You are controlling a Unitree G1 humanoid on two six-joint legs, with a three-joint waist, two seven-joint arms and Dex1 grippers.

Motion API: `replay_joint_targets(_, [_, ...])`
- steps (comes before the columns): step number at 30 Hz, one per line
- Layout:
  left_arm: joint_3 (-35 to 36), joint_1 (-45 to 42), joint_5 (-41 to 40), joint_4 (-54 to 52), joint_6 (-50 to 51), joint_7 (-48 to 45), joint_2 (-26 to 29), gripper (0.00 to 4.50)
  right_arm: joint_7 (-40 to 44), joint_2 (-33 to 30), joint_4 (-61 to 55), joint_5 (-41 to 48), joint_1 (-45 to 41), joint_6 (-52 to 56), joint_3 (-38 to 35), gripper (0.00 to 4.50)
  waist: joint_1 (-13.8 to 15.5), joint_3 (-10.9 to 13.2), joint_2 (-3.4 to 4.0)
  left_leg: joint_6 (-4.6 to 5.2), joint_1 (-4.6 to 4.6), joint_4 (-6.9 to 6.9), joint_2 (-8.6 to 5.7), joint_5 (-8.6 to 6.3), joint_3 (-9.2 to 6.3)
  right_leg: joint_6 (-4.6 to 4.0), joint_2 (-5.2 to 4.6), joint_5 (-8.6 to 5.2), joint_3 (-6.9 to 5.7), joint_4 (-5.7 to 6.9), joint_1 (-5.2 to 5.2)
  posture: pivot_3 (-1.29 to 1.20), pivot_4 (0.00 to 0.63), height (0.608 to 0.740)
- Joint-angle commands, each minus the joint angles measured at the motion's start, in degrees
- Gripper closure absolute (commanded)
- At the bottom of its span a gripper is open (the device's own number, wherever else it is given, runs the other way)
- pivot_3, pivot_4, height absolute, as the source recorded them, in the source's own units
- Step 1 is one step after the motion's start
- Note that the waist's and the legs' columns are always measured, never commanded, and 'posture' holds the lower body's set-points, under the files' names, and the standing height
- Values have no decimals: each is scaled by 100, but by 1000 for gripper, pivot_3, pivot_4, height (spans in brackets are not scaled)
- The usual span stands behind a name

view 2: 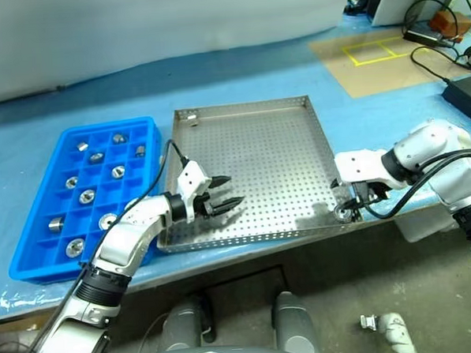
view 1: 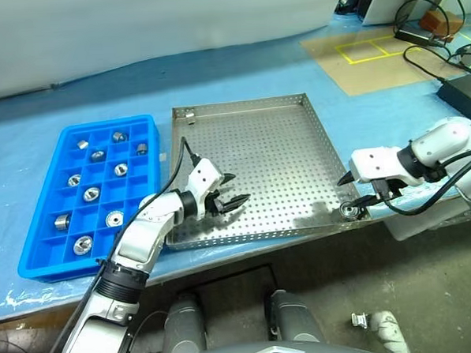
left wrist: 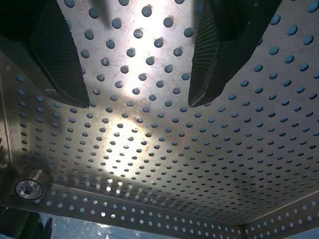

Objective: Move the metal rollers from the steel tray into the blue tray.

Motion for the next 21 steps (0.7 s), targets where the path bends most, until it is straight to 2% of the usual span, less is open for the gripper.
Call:
replay_joint_targets(1, [10,-1,-65,-398,124,78,-13,1144,90,98,249,-205,-184,-363,44,1997,2,0,0,1,-1,0,0,0,0,0,0,0,0,0,0,-258,150,740])
replay_joint_targets(21, [-52,161,51,-304,16,222,-92,1144,72,212,1380,-838,-66,-1129,260,1997,11,0,-1,13,-7,20,0,-7,0,0,-2,0,-2,1,6,-250,150,740])
